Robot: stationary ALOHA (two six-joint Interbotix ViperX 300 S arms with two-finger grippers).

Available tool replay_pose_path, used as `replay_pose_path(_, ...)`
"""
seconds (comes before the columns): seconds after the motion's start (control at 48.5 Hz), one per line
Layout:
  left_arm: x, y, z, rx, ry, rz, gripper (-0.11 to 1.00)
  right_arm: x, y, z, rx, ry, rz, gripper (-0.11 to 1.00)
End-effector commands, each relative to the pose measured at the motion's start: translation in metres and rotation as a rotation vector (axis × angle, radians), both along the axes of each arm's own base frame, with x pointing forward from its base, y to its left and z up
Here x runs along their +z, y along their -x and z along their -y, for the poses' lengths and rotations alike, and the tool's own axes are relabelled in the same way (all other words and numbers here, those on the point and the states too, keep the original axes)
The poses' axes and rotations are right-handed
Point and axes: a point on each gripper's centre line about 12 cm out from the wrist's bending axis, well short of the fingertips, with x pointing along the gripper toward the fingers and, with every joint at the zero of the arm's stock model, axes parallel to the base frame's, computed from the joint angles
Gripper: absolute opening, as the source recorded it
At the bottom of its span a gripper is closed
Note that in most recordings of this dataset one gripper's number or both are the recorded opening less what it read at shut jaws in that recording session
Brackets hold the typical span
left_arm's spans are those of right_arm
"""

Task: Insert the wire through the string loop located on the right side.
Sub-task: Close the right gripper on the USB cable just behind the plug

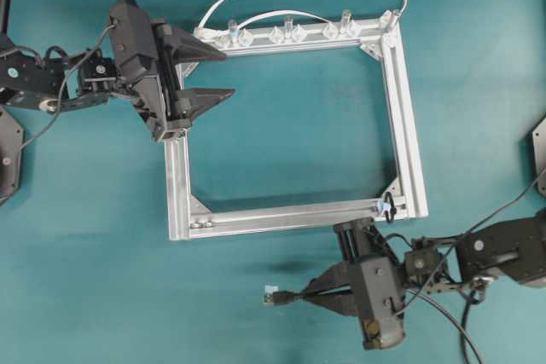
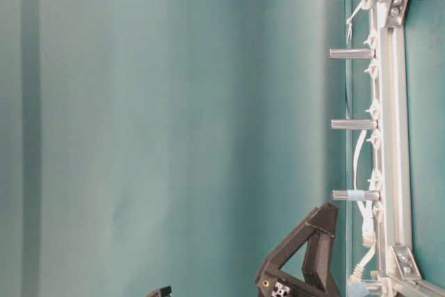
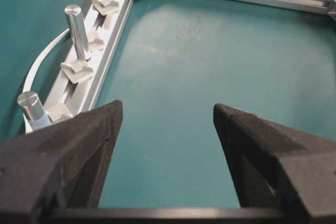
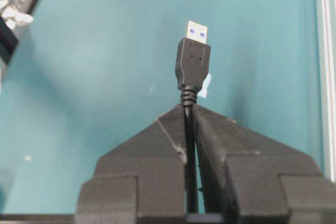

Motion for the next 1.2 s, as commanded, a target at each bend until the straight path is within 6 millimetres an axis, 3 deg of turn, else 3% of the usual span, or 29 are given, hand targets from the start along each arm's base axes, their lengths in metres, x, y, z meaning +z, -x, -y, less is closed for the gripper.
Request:
replay_pose_path(0.0, 0.010, -0.002, 0.001, -0.003, -0.008, 0.031, 0.75, 0.023, 0.000, 0.000, 0.004, -0.025, 0.044, 0.08)
replay_pose_path(0.598, 0.010, -0.003, 0.000, -0.005, -0.011, 0.032, 0.75, 0.022, 0.012, 0.006, 0.015, -0.019, 0.017, 0.08)
replay_pose_path(0.928, 0.010, -0.003, 0.000, -0.004, -0.008, 0.025, 0.75, 0.030, 0.056, 0.020, 0.062, -0.019, -0.038, 0.08)
replay_pose_path(1.176, 0.010, 0.000, 0.001, -0.008, -0.007, 0.009, 0.75, 0.036, 0.105, 0.036, 0.109, -0.036, -0.088, 0.08)
